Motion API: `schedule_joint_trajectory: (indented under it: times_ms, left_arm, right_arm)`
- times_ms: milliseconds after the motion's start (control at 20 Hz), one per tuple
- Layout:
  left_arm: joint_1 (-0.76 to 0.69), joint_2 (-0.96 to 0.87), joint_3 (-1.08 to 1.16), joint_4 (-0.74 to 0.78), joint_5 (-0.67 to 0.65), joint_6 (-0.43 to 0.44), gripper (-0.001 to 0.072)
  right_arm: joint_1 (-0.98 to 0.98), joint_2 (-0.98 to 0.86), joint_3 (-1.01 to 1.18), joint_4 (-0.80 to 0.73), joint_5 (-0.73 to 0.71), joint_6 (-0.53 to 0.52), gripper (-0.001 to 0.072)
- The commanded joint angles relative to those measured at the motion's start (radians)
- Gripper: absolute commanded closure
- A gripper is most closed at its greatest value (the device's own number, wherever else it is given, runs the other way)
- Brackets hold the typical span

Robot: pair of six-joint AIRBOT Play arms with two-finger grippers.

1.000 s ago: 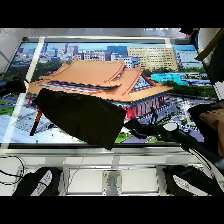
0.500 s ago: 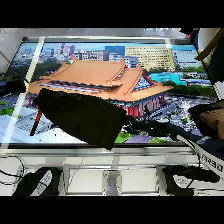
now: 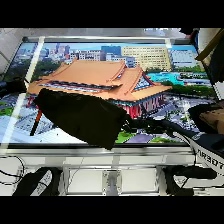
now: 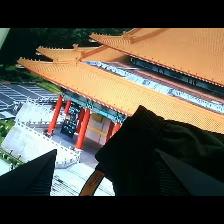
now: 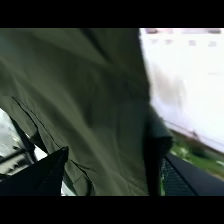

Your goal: Fold the clothes and pants, and hang the long-sleeved shirts on hangers.

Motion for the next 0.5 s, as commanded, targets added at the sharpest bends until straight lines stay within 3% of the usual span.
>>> schedule_joint_trajectory:
  times_ms: [0, 200, 250, 300, 400, 450]
  left_arm:
    - [0.0, 0.0, 0.0, 0.0, -0.002, 0.0, 0.0012]
    - [0.0, 0.001, 0.0, 0.0, -0.005, 0.0, 0.0012]
    - [0.0, 0.001, 0.0, 0.0, -0.006, 0.0, 0.0012]
    - [0.0, 0.001, 0.0, 0.0, -0.006, 0.0, 0.0012]
    - [0.0, 0.001, 0.0, 0.0, -0.006, 0.0, 0.0012]
    - [0.0, 0.001, 0.0, 0.0, -0.006, 0.0, 0.0012]
  right_arm:
    - [0.071, -0.013, 0.076, -0.043, -0.048, 0.053, 0.0046]
    - [0.131, -0.078, 0.153, -0.18, -0.056, 0.179, 0.0048]
    - [0.137, -0.08, 0.161, -0.18, -0.057, 0.179, 0.01]
    - [0.138, -0.078, 0.172, -0.18, -0.056, 0.173, 0.0269]
    - [0.136, -0.077, 0.208, -0.184, -0.056, 0.147, 0.0713]
    - [0.136, -0.071, 0.233, -0.19, -0.055, 0.137, 0.0708]
